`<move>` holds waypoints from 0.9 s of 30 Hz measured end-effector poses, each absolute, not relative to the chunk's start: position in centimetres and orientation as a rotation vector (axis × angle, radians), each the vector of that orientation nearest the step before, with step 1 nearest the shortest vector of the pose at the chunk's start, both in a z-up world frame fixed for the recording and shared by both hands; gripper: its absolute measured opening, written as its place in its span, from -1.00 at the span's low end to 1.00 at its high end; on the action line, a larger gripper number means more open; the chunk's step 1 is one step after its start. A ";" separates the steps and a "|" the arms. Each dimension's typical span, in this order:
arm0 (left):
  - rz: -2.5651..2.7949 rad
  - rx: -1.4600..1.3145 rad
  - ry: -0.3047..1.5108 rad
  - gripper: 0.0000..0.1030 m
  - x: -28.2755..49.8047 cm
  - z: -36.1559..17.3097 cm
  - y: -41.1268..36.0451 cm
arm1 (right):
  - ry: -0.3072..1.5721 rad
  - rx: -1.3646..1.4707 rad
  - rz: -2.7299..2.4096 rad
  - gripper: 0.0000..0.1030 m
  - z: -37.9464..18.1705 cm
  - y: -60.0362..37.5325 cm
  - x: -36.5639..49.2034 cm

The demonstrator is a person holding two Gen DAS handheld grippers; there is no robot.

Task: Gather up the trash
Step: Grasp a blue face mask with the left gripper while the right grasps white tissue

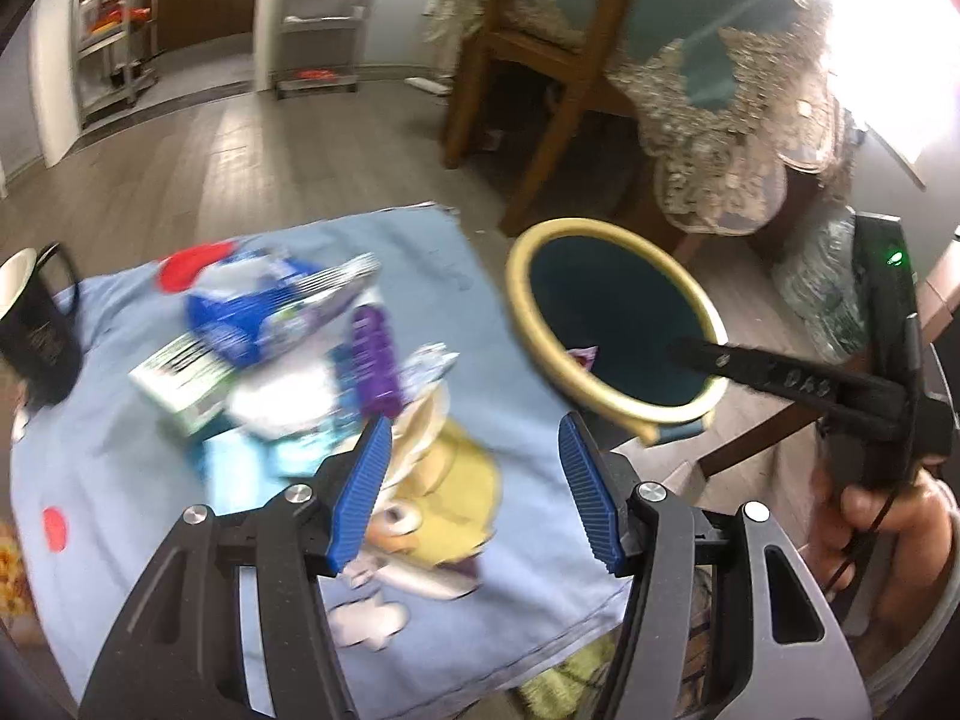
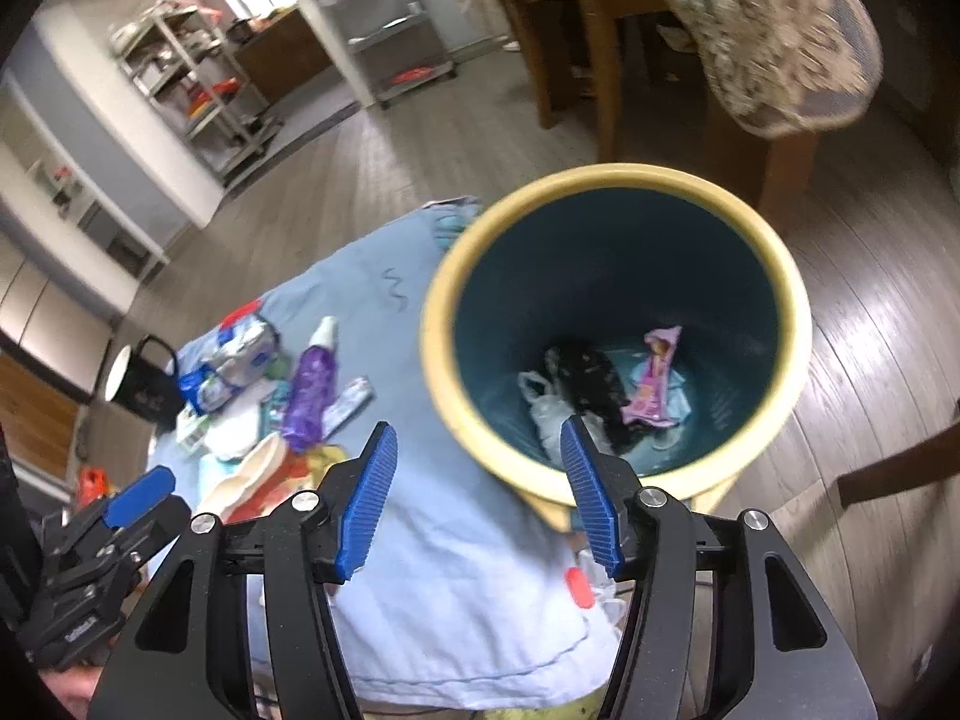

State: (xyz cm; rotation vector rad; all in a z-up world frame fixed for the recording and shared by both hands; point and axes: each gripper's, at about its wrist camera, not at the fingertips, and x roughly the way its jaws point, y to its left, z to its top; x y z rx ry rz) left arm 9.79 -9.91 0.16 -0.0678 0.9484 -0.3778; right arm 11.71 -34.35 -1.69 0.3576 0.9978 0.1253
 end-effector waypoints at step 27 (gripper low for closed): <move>-0.261 -0.207 1.127 -0.67 10.1 -8.8 0.8 | 1.068 0.069 0.491 0.15 -1.8 -15.9 16.1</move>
